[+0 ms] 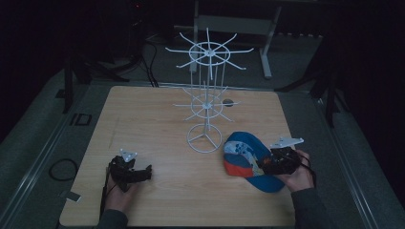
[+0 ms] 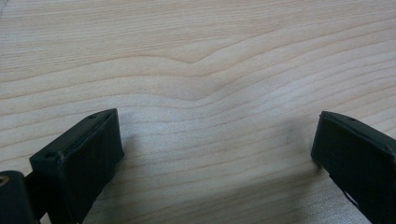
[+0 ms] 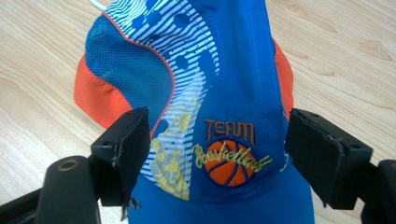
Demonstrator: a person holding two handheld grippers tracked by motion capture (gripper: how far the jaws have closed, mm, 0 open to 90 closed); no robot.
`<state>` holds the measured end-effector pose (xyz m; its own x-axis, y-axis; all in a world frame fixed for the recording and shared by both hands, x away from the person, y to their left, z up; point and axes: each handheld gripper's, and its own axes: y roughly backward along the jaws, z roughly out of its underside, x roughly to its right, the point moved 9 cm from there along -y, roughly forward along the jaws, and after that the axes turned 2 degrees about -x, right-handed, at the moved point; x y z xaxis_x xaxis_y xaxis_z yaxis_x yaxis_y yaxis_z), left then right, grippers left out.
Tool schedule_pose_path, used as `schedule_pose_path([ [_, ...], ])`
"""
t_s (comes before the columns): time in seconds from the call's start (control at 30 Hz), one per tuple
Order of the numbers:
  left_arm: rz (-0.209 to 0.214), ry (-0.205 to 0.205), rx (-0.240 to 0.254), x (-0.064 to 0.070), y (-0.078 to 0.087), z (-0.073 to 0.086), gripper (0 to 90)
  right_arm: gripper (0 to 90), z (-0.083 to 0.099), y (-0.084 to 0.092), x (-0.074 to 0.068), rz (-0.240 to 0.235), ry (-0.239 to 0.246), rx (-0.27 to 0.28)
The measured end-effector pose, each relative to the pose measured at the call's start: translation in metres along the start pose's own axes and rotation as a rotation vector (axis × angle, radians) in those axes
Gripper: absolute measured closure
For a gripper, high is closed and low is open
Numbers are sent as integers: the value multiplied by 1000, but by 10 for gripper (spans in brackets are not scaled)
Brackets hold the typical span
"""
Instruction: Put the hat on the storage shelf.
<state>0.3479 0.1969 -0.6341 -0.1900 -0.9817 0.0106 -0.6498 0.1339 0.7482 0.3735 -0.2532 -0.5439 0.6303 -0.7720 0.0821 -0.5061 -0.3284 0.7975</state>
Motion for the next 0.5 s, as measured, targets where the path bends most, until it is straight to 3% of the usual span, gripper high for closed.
schedule_pose_path([
  [0.5,4,-5,-1,0,0,0,24,189,-4,-18,13,-20,12,-91],
])
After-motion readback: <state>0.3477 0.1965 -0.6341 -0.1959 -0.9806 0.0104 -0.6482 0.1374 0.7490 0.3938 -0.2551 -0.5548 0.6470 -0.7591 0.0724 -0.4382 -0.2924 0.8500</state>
